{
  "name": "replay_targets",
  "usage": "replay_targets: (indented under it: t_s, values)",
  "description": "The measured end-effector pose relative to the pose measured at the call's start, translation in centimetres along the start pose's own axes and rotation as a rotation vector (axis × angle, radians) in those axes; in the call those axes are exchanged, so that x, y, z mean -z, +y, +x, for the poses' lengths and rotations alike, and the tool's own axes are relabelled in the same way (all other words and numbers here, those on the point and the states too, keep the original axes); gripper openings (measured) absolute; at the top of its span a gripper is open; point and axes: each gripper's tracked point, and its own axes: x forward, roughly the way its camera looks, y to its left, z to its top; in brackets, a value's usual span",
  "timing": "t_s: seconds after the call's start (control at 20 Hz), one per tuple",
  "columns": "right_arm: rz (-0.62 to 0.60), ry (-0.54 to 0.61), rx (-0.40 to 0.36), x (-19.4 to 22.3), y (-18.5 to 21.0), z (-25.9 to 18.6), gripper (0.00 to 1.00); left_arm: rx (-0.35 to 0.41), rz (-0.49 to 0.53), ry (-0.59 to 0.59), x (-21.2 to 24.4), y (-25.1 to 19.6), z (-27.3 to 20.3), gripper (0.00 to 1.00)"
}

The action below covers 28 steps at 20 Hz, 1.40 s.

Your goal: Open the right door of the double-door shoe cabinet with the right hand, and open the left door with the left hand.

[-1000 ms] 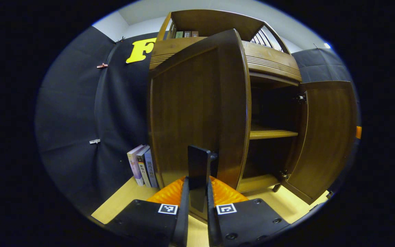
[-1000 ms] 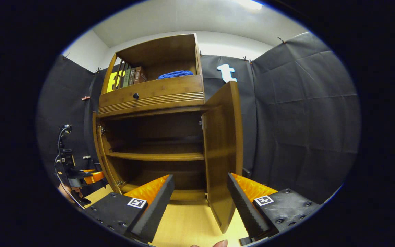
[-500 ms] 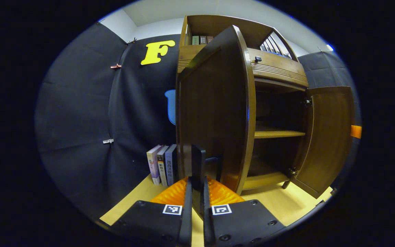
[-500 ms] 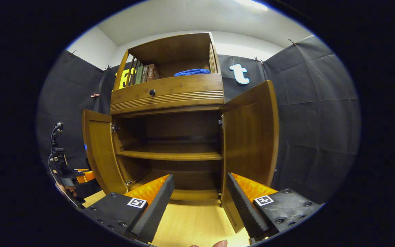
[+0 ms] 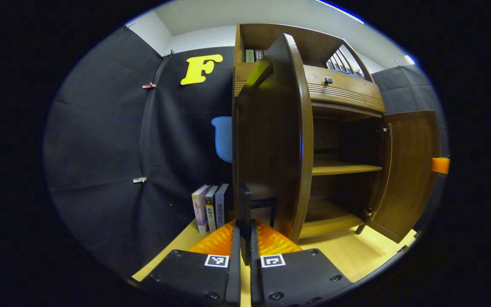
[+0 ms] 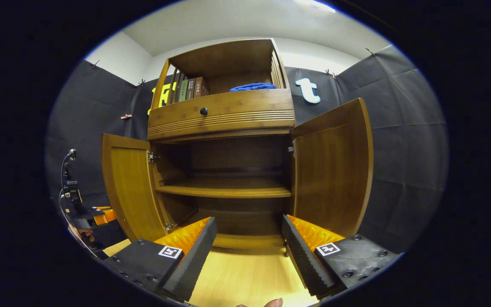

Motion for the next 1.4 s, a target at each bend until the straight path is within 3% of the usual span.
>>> replay_targets:
  t_s: [0.35, 0.5, 0.8, 1.3, 1.4]
  values:
    - [-0.009, 0.007, -0.022, 0.0, 0.9, 0.6, 0.98, 0.010, -0.019, -0.011, 0.0, 2.5, -0.1, 0.13]
    - [-0.009, 0.010, -0.019, 0.1, 0.9, 0.8, 0.98, -0.004, -0.021, -0.011, 0.0, 4.1, -0.1, 0.05]
    - [-0.002, 0.019, -0.010, 0.4, 0.8, 0.8, 1.00, 0.044, -0.038, -0.014, 0.0, 4.8, -0.2, 0.06]
    - [0.011, 0.019, -0.015, 0.4, 0.9, 0.8, 0.98, 0.003, -0.031, -0.037, -0.6, 4.7, -2.5, 0.03]
    - [0.004, 0.019, -0.019, 0.5, 0.8, 0.8, 0.98, -0.003, -0.034, -0.047, -1.1, 4.3, -3.7, 0.07]
